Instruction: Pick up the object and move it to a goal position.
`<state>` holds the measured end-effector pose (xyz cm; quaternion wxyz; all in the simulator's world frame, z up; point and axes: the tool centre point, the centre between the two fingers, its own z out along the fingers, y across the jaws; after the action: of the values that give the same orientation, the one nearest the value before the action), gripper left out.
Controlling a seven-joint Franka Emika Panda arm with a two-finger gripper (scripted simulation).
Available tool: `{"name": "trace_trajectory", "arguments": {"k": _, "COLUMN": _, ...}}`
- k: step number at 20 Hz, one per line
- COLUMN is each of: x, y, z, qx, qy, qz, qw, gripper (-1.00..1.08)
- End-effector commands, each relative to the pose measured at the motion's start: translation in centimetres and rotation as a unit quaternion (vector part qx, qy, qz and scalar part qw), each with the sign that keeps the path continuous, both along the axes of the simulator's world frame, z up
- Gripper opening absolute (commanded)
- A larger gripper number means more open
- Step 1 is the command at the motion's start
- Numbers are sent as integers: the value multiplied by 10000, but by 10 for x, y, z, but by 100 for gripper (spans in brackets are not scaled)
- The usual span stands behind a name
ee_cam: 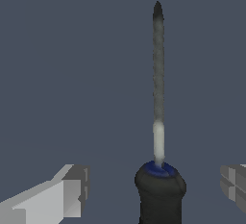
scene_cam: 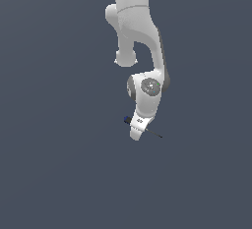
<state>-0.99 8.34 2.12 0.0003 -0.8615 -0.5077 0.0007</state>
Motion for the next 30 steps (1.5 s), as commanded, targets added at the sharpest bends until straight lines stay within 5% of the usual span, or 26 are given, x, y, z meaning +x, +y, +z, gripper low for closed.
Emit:
{"name": "trace_trajectory", "arguments": {"k": 1, "x": 1, "y": 0, "z": -5, "qx": 0, "qy": -7, "qz": 2, "qw": 10000, "gripper": 100}}
{"name": "trace_trajectory", "arguments": {"k": 3, "x": 1, "y": 0, "z": -6, "qx": 0, "qy": -7, "qz": 2, "qw": 10000, "gripper": 100}}
{"name": "trace_trajectory", "arguments": {"k": 4, "x": 1, "y": 0, "z": -6, "qx": 0, "qy": -7, "qz": 2, "qw": 10000, "gripper": -100}}
{"name": "trace_trajectory", "arguments": {"k": 18, "x": 3, "y": -5, "z": -1, "qx": 0, "qy": -7, "qz": 2, "qw": 10000, "gripper": -100}}
{"name": "trace_trajectory", "arguments": {"k": 30, "x": 32, "y": -67, "z": 66, "qx": 7, "qy": -7, "qz": 5, "qw": 10000, "gripper": -100}}
